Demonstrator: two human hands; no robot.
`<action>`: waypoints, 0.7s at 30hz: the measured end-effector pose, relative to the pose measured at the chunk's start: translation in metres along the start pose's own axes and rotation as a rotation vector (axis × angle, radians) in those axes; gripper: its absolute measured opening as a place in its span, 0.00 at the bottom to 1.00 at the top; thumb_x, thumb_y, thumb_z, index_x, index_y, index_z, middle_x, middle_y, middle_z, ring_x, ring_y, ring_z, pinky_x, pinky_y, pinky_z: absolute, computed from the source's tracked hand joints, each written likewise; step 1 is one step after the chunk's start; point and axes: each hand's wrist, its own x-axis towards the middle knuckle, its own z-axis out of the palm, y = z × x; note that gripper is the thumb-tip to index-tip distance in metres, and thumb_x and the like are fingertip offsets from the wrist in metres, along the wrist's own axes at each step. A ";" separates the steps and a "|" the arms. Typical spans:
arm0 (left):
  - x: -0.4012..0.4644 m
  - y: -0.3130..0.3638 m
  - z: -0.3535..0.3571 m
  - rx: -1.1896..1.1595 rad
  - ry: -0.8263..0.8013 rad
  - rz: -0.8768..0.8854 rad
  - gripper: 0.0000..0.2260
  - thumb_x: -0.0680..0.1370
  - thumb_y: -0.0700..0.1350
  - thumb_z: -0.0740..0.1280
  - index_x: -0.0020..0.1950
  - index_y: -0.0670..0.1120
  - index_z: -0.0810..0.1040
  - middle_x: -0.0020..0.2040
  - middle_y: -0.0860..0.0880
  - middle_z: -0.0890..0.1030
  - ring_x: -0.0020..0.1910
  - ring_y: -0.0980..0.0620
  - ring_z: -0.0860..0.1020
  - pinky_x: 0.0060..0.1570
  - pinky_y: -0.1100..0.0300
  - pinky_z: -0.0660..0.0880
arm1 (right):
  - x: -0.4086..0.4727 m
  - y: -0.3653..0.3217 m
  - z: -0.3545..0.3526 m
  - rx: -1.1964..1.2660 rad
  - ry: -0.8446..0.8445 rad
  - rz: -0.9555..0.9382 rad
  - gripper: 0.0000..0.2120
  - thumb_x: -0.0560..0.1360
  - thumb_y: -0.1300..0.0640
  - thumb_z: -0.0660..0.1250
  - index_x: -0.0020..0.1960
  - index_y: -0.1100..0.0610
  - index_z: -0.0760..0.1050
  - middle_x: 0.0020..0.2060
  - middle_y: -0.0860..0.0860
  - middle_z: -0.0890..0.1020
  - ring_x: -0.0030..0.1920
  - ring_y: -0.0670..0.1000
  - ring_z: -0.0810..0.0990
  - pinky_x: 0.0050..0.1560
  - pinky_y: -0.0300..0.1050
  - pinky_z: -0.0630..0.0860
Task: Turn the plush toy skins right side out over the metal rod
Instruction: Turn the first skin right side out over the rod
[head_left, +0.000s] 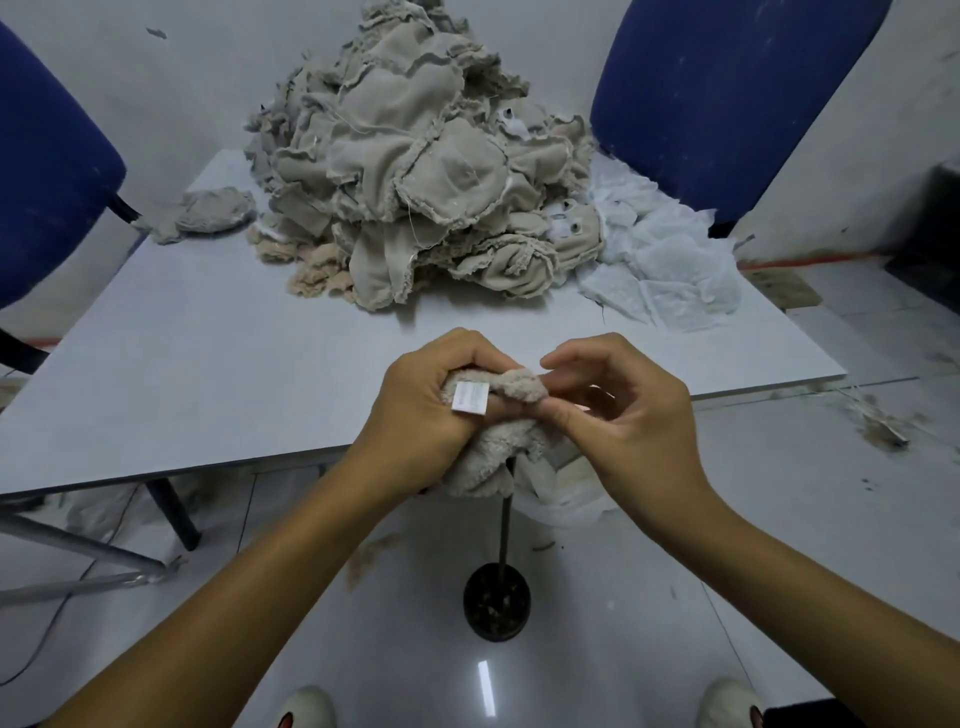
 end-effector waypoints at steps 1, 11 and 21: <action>-0.001 0.000 0.001 -0.024 0.002 -0.005 0.07 0.70 0.38 0.77 0.46 0.44 0.83 0.43 0.46 0.83 0.42 0.48 0.82 0.43 0.51 0.79 | 0.000 0.001 0.000 -0.017 0.000 -0.009 0.16 0.70 0.65 0.77 0.51 0.48 0.78 0.40 0.44 0.85 0.47 0.48 0.85 0.48 0.47 0.82; -0.007 0.004 0.007 -0.112 0.099 0.018 0.08 0.71 0.32 0.75 0.43 0.43 0.80 0.42 0.53 0.83 0.41 0.55 0.82 0.43 0.60 0.80 | 0.000 0.000 -0.001 -0.089 0.038 -0.161 0.13 0.71 0.63 0.75 0.51 0.50 0.78 0.44 0.40 0.82 0.48 0.47 0.84 0.49 0.43 0.82; -0.006 -0.012 -0.001 0.338 -0.122 -0.215 0.15 0.73 0.43 0.77 0.35 0.52 0.70 0.32 0.55 0.74 0.33 0.56 0.70 0.34 0.58 0.66 | -0.001 0.010 0.008 -0.177 -0.104 0.069 0.15 0.68 0.63 0.79 0.50 0.51 0.80 0.39 0.46 0.85 0.44 0.43 0.84 0.48 0.43 0.81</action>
